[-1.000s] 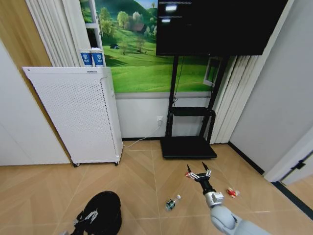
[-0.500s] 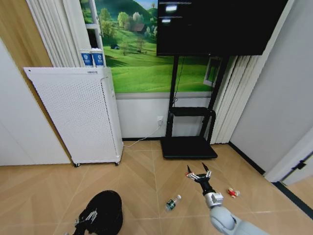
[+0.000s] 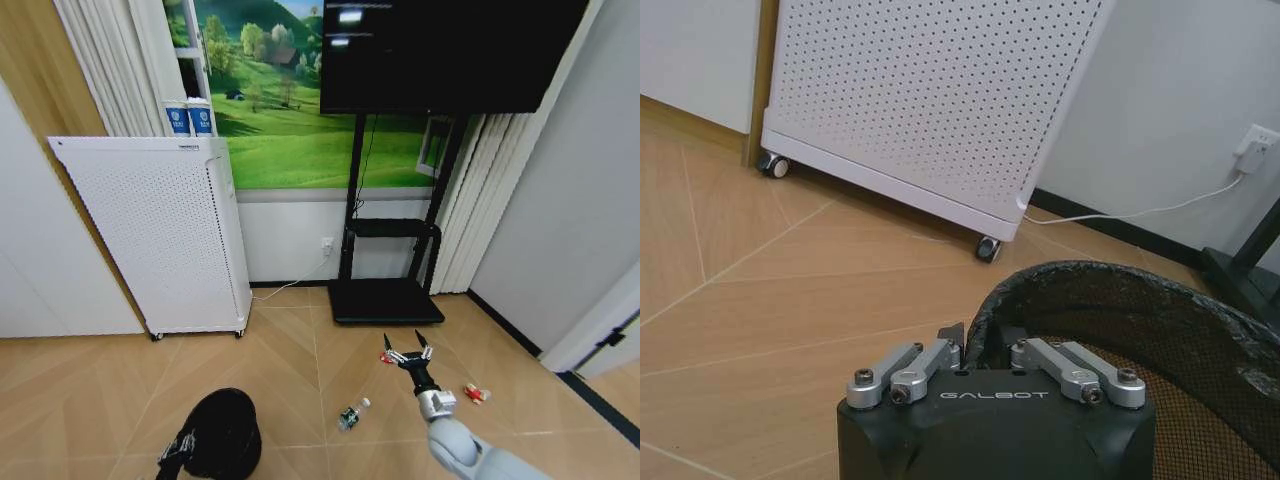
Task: Pick up the trash bin and place the garbage on the floor into it.
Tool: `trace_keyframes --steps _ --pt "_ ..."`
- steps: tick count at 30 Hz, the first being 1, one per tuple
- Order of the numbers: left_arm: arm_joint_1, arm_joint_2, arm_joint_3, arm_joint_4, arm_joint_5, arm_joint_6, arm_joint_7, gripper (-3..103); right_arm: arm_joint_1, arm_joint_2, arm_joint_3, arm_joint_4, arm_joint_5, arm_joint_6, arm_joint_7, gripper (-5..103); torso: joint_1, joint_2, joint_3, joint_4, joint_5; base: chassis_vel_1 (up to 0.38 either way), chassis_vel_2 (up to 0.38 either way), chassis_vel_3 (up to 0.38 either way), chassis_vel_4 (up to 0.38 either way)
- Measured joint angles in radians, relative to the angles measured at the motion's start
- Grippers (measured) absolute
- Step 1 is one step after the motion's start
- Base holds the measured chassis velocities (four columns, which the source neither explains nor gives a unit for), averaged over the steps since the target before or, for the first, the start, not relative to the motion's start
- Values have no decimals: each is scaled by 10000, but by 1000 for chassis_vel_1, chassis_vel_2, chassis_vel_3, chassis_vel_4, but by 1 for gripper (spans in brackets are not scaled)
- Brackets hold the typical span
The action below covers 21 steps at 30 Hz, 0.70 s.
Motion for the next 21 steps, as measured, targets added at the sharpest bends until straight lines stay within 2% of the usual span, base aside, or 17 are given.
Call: trace_keyframes --steps 1,2,14,16,17,20,21 --pt "1 -21 -3 24 -9 -17 17 16 14 -11 17 0 5 11 9 100 0 0 0 0 -2 0 0 0 0" --pt "2 -41 -6 45 -6 -49 71 7 22 -21 25 4 20 17 18 100 0 0 0 -1 -1 0 0 0 0" --pt "-120 -81 -231 31 106 -269 179 7 -18 12 33 16 -35 29 22 100 0 -1 1 1 -3 0 0 0 0" --pt "-370 203 -573 -331 -64 -270 -302 7 26 10 37 18 -103 11 68 100 0 -1 0 -2 3 0 0 0 0" --pt "-370 203 -573 -331 -64 -270 -302 7 26 10 37 18 -103 11 68 100 0 -1 0 -2 3 0 0 0 0" --pt "-527 984 -948 -1044 -587 -195 -646 7 270 -4 20 -35 -261 -260 317 100 0 -1 1 -1 3 0 0 0 0" --pt "-527 984 -948 -1044 -587 -195 -646 7 270 -4 20 -35 -261 -260 317 100 0 -1 1 -1 3 0 0 0 0"
